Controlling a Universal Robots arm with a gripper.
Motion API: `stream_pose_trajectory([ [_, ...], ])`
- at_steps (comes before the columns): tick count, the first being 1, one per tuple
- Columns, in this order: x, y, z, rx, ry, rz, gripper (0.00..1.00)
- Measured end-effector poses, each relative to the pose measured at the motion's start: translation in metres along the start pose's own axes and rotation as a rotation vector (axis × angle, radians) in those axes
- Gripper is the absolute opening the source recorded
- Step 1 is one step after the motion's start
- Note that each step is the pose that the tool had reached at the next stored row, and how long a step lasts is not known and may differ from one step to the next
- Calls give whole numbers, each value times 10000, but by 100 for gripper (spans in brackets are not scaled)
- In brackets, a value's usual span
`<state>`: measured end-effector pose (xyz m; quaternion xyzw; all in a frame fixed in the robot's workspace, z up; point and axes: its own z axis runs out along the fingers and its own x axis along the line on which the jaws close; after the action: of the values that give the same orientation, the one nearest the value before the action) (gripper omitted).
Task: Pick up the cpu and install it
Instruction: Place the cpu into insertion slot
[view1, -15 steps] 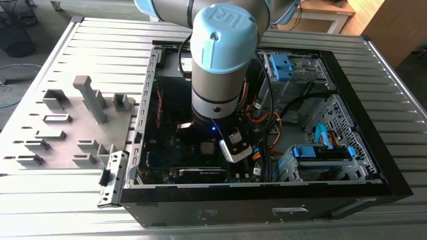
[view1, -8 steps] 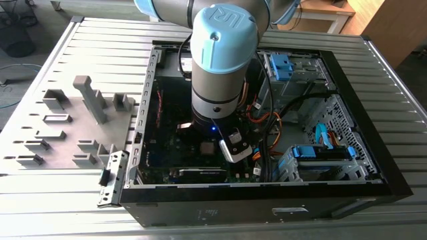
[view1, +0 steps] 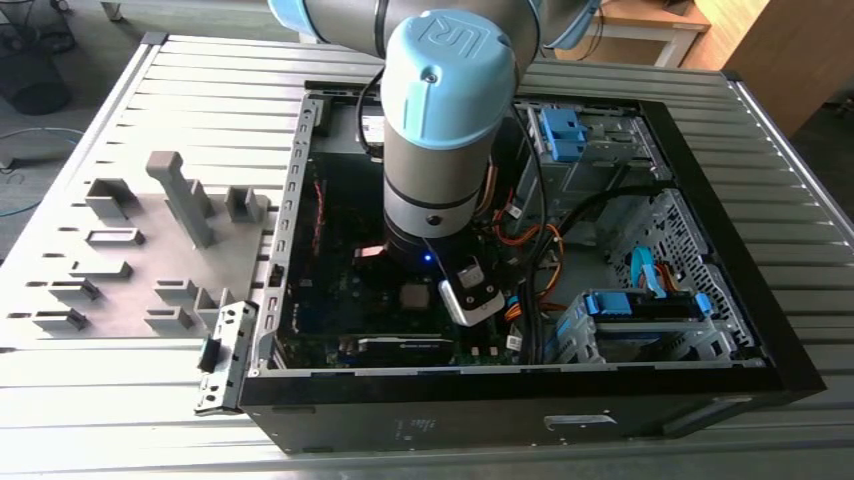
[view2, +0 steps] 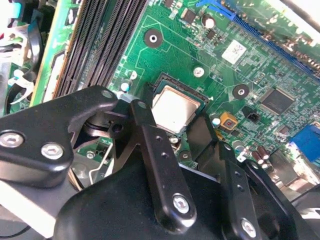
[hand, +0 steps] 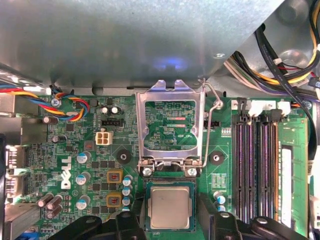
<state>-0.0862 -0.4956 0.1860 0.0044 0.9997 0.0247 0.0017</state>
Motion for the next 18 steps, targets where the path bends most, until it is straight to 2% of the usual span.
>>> stream_pose_trajectory([
  [6,1,1,-17,-1,-1,3,53],
  [11,1,5,-127,5,2,3,53],
  [15,1,11,-237,6,2,2,53],
  [18,0,12,-251,4,1,2,53],
])
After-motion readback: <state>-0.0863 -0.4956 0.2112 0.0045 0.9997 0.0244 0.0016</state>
